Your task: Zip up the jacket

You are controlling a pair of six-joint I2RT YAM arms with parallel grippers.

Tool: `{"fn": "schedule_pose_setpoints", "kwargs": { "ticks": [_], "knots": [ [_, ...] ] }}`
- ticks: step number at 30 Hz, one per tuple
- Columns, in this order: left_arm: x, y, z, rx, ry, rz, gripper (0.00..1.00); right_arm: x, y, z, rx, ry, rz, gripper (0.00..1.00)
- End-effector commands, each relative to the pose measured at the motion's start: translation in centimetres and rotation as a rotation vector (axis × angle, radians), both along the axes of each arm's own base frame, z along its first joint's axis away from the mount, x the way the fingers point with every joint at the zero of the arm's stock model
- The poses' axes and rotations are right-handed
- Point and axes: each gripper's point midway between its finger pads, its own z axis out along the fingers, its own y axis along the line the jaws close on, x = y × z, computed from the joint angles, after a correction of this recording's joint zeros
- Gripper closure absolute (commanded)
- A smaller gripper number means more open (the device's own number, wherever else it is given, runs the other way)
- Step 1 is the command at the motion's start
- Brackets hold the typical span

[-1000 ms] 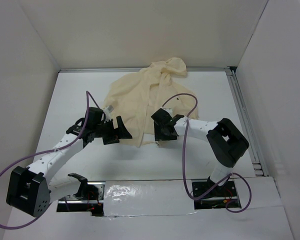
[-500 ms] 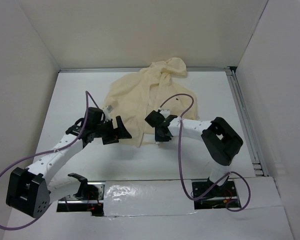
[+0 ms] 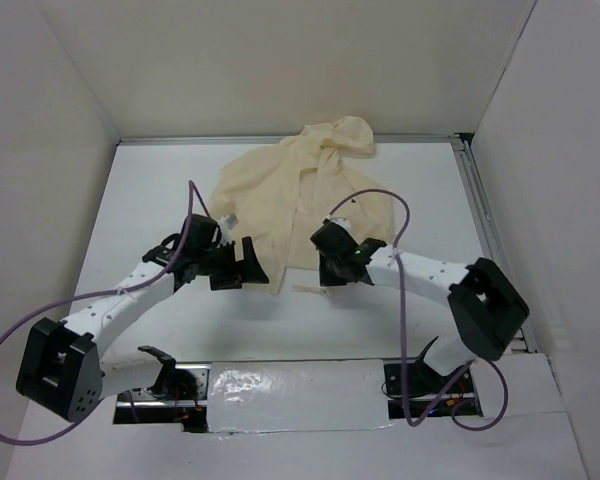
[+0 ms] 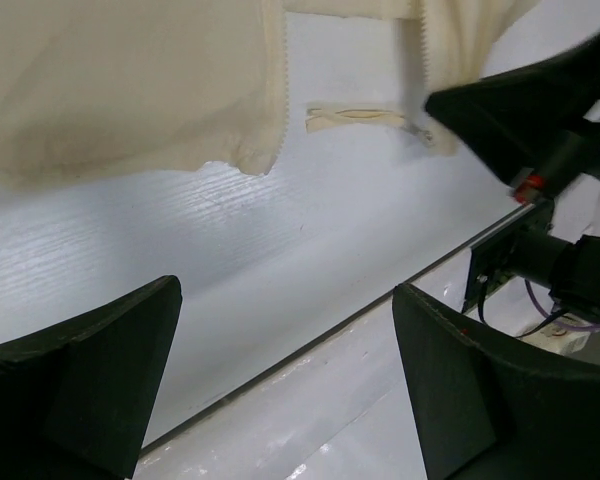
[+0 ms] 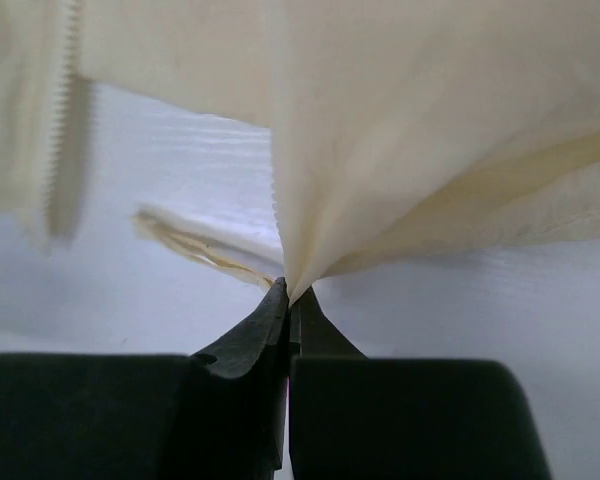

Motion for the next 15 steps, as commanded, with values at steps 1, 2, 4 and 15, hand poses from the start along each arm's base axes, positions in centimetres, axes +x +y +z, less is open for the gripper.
{"fn": "schedule_pose_setpoints", "kwargs": {
  "ticks": [1,2,4,15],
  "knots": [
    [1.3,-0.8,0.7,0.056,-0.063,-0.056,0.01,1.4,1.6,4.8,0.167,-0.123,0.070,1.00],
    [1.4,-1.3,1.0,0.078,-0.087,-0.085,0.01,1.6,1.1,4.8,0.168,-0.124,0.057,1.00],
    [2.5,-1.2,0.1,0.180,-0.119,-0.113,0.01,1.6,0.5,4.8,0.172,-0.121,0.056,1.00],
    [7.2,-0.6,-2.6,0.303,-0.173,-0.185,0.01,1.7,-0.1,4.9,0.226,-0.149,0.133,1.00]
  ]
}}
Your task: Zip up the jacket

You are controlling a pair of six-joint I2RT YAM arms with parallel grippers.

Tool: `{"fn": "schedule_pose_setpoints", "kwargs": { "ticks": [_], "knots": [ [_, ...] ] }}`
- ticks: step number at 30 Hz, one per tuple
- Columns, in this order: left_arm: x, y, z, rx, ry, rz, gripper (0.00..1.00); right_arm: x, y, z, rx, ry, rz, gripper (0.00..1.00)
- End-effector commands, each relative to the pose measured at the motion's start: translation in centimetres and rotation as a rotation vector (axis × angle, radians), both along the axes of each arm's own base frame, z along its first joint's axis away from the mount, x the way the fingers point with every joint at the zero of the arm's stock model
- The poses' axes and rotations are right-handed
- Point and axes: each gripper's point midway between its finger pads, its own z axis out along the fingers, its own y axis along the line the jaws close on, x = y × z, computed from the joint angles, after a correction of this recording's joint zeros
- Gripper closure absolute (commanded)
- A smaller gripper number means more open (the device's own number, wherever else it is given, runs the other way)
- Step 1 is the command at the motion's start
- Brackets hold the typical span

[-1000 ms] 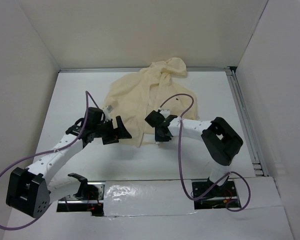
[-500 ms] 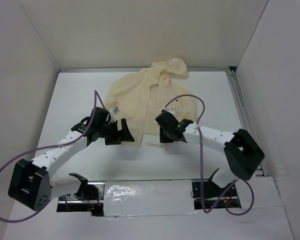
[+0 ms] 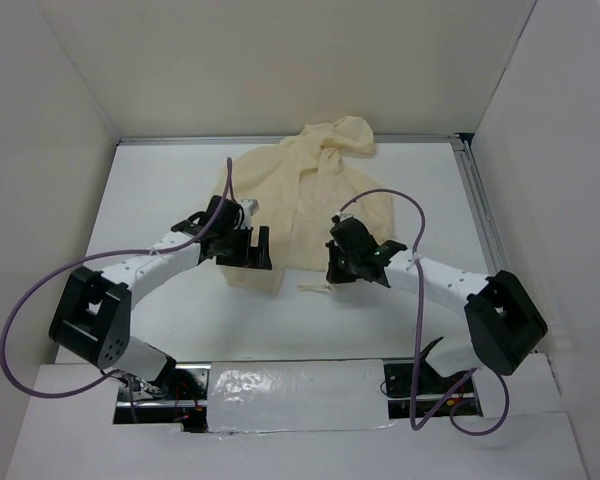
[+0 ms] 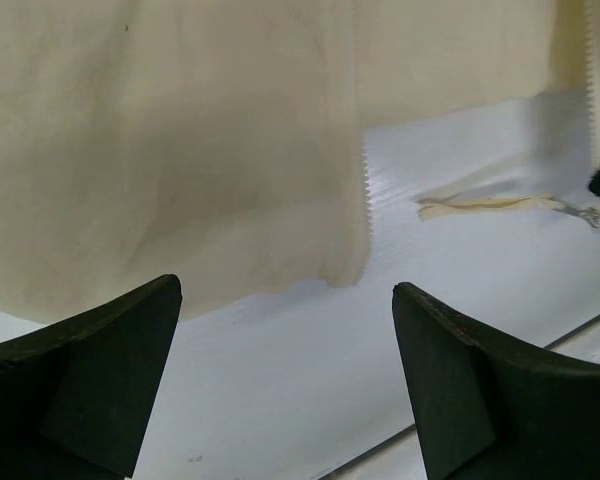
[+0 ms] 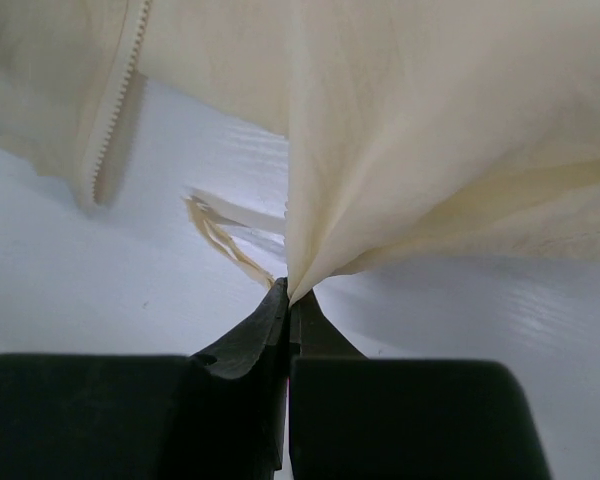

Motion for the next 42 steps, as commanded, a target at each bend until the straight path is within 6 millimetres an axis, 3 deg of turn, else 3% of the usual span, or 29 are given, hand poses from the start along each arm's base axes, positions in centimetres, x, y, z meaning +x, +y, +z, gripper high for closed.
{"fn": "schedule_pose_setpoints", "kwargs": {
  "ticks": [1,12,25,35,40,42],
  "knots": [
    [0.9,-0.1,-0.7,0.027,-0.017,-0.034,0.01,0.9,1.0,1.9,0.088,-0.074,0.061,1.00],
    [-0.4,-0.9,-3.1,0.062,0.028,-0.060,0.01,0.2,0.5,-1.5,0.052,0.026,0.054,0.87],
    [-0.3,-0.3,-6.9,0.290,0.064,0.033,0.01,0.4,0.0,-1.9,0.050,0.026,0.019,0.89],
    [-4.5,-0.1,-11.2,0.587,0.209,0.068,0.05,0.4,-0.9,-2.3,0.028,0.025,-0.023,0.91],
    [-5.5,-1.5,-12.1,0.603,0.282,0.032,0.24,0.4,-1.6,-2.0,0.022,0.002,-0.047,0.92],
    [-6.0,-2.4,-12.2,0.554,0.307,0.009,0.38,0.5,-1.8,-1.8,0.028,-0.007,-0.061,0.92]
  ]
}}
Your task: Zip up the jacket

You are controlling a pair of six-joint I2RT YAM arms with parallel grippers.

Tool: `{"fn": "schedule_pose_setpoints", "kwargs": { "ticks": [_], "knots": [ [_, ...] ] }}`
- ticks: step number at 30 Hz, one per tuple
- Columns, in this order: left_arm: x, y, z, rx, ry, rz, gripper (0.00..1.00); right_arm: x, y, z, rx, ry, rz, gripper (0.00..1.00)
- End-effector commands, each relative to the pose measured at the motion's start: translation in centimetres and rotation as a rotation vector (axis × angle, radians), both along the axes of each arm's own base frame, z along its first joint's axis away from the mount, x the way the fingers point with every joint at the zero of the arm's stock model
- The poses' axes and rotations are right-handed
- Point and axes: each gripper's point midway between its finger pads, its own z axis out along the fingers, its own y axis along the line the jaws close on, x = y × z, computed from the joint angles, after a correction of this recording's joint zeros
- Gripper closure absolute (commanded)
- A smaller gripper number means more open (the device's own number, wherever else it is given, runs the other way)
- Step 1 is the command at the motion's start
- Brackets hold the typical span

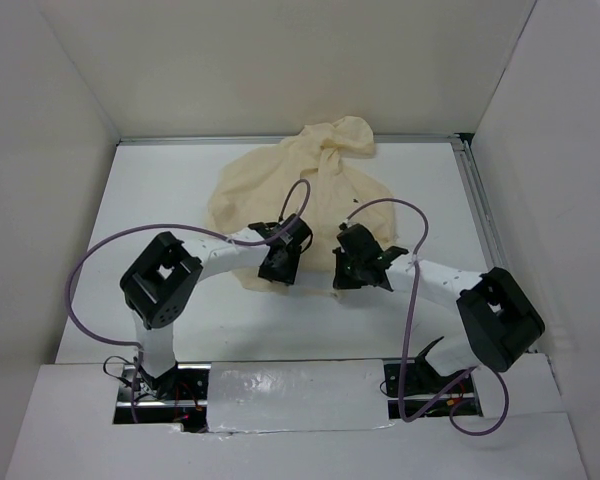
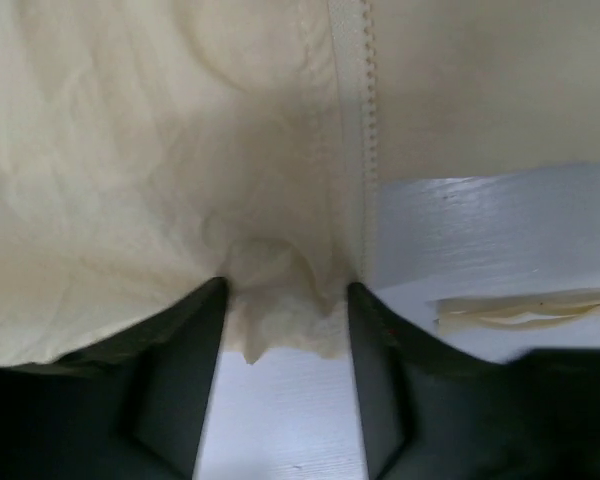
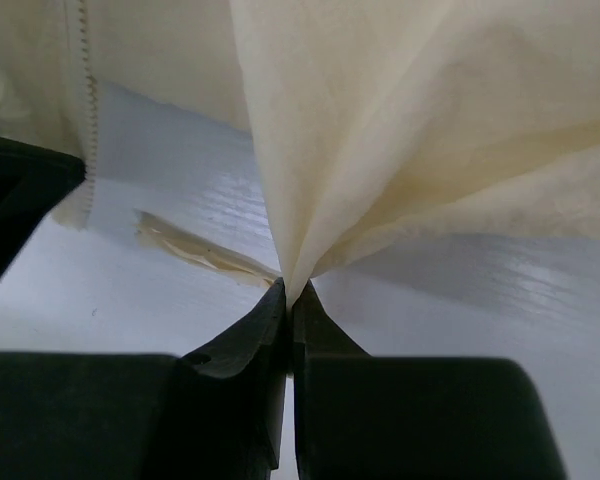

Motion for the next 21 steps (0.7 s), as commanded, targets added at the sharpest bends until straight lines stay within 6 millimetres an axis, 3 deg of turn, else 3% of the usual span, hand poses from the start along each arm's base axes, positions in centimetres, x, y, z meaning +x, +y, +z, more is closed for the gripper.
{"fn": "schedule_pose_setpoints", "kwargs": {
  "ticks": [1,3,9,10,11,15,17,20,21],
  "knots": [
    [-5.2,3.0,-4.8,0.117,0.213,-0.012,0.44,1.3,-0.6,1.3,0.021,-0.074,-0.058,0.92],
    [-5.9,2.0,-4.6,0.058,0.238,-0.027,0.61,1.4,-0.9,1.3,0.030,-0.072,-0.077,0.93],
    [-7.2,0.4,-4.8,-0.066,0.273,-0.079,0.75,1.8,-1.3,1.8,0.065,-0.084,-0.114,0.97],
    [-7.2,0.4,-4.9,-0.061,0.278,-0.070,0.83,2.0,-1.3,1.9,0.069,-0.090,-0.113,0.98],
    [-7.4,0.8,-5.3,-0.039,0.296,-0.052,1.00,1.9,-1.3,2.0,0.075,-0.088,-0.113,1.00],
    [-6.4,-0.8,-4.3,-0.105,0.260,-0.083,1.00,1.7,-0.6,2.6,0.108,-0.096,-0.073,1.00],
    [-5.4,-1.4,-1.9,-0.146,0.193,-0.076,1.00,2.0,-0.5,3.3,0.136,-0.123,-0.076,1.00],
    [-3.1,-3.4,4.5,-0.272,0.046,-0.086,1.00,2.3,0.2,5.7,0.226,-0.193,-0.047,1.00],
    [-2.4,-3.6,7.8,-0.323,-0.032,-0.066,1.00,2.3,0.7,6.5,0.260,-0.217,-0.022,1.00]
  ]
}}
